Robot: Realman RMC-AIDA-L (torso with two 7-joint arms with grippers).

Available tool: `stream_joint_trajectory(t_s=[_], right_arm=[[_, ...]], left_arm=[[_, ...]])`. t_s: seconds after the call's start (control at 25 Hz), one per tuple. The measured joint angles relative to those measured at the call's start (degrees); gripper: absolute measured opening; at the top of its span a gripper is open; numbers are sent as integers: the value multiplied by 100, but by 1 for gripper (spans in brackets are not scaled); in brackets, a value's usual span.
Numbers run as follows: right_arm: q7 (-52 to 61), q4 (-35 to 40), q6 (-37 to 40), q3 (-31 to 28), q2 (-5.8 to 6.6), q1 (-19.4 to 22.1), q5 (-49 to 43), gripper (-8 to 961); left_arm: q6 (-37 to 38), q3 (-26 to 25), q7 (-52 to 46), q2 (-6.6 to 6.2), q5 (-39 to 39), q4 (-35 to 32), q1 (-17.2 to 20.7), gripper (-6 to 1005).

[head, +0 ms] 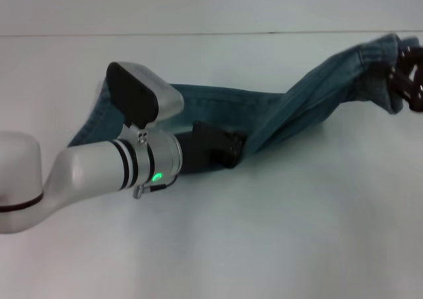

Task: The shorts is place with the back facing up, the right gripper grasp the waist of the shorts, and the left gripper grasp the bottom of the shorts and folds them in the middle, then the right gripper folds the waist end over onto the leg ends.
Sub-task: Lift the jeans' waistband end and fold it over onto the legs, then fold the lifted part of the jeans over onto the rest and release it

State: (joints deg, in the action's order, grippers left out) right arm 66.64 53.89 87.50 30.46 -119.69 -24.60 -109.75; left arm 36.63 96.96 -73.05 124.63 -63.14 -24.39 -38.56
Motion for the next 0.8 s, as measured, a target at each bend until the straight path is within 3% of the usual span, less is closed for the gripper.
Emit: stream_joint_trajectory(t_s=[0.28, 0.56, 0.68, 0.8], right_arm=[[231, 255, -273, 405, 21, -551, -292, 132], [347, 185, -647, 1289, 25, -1213, -601, 131], [391, 182, -747, 1650, 24, -1433, -660, 127], [421, 170, -854, 1943, 26, -1650, -690, 128]], left_arm=[[500, 145, 5, 0, 60, -33, 248, 6], [552, 346, 285, 1, 771, -31, 421, 19], [555, -282, 783, 2, 1074, -51, 663, 24], [613, -1405, 1337, 2, 1176, -249, 1122, 29]])
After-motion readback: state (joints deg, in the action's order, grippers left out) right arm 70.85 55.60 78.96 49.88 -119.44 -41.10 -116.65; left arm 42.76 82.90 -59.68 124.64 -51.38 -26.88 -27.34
